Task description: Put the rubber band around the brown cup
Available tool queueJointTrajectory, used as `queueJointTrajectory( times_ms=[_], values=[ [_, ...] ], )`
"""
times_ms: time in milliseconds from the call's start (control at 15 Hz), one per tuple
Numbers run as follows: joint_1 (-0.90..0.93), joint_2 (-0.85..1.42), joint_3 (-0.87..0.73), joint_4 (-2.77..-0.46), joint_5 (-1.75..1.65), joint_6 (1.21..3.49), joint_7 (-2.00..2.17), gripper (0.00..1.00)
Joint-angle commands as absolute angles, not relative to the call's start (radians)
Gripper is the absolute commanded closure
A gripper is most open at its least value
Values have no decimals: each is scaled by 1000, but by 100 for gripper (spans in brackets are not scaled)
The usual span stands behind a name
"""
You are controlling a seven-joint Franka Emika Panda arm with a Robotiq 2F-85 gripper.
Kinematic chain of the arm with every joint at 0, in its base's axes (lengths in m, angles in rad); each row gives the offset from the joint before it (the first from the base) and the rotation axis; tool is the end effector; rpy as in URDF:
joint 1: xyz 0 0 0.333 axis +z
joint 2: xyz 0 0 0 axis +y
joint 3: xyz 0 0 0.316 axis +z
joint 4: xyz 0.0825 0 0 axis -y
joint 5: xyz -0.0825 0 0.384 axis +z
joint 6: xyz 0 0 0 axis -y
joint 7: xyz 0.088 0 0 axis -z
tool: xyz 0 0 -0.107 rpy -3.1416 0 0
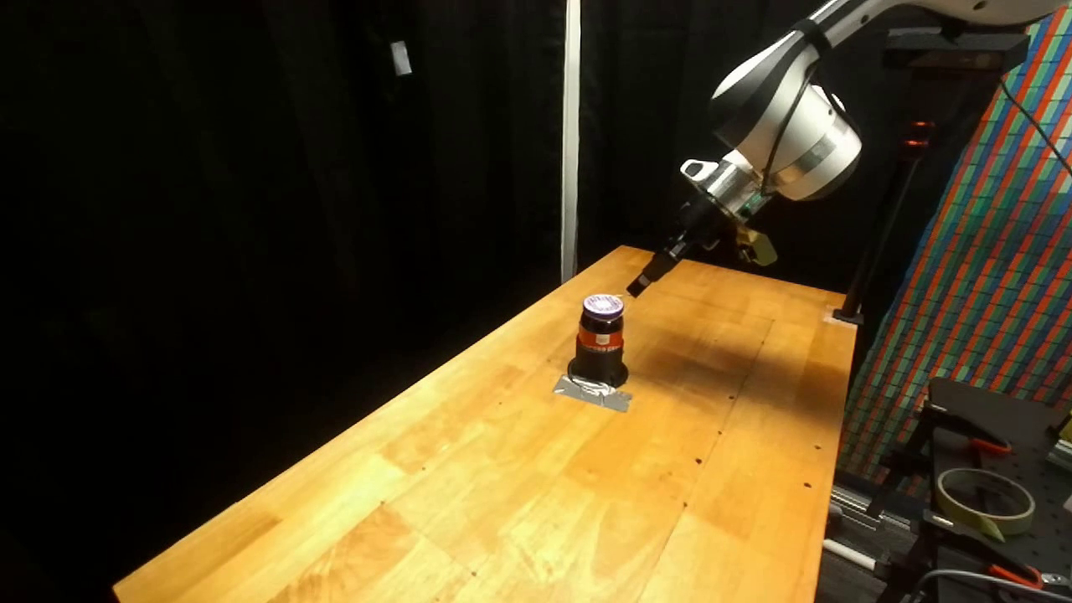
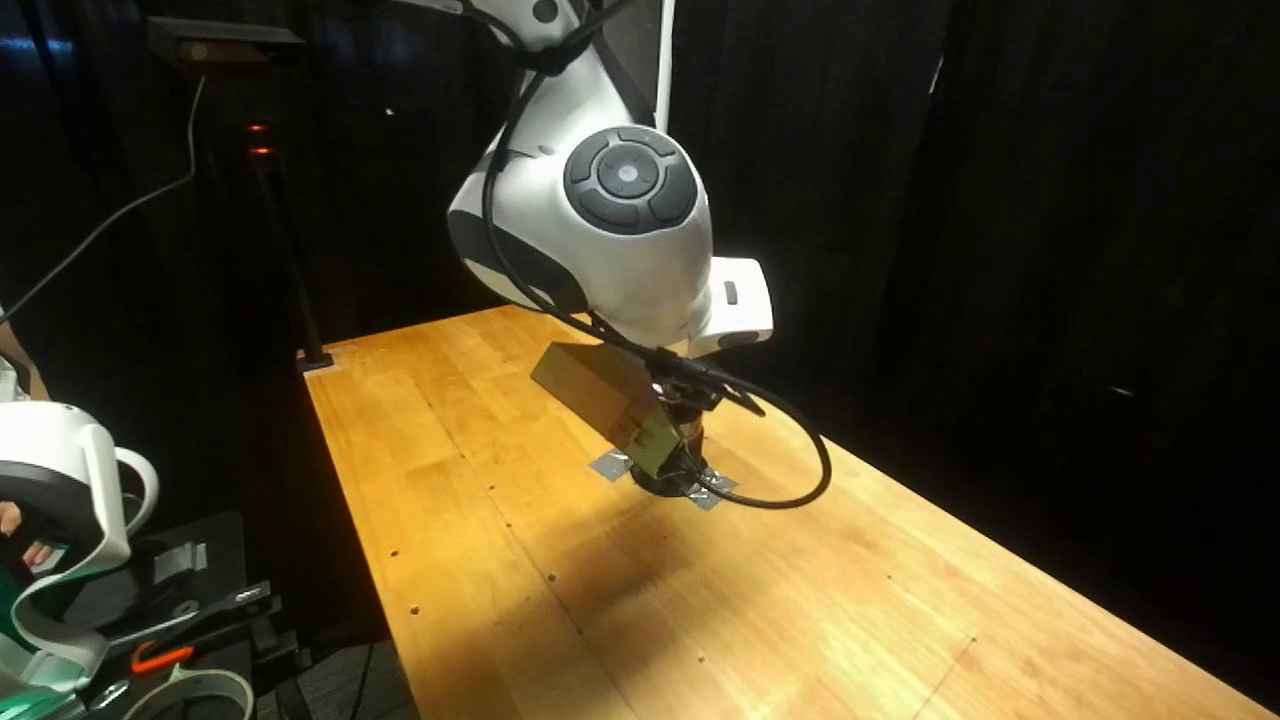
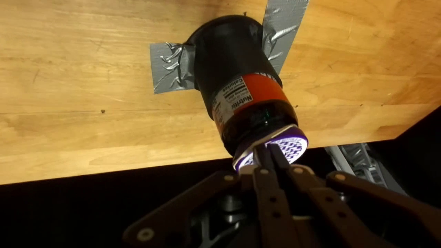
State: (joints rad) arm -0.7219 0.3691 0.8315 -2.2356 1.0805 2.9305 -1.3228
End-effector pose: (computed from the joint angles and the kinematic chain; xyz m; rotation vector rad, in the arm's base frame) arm 0.5578 0.0010 0.2696 -2.6013 -0.3960 -0.8130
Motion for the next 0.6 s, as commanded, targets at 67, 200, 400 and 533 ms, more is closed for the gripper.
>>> queueJointTrajectory(
  times_ms=[67, 200, 400, 533],
  values=[
    [-870, 389, 960, -2234, 1306, 2911, -1611, 92],
    [-897, 387, 969, -2243, 1354, 2888, -1669, 78],
    [-874, 388, 933, -2252, 1298, 2869, -1603, 78],
    [-874, 388, 919, -2273, 1271, 2843, -1579, 63]
  ],
)
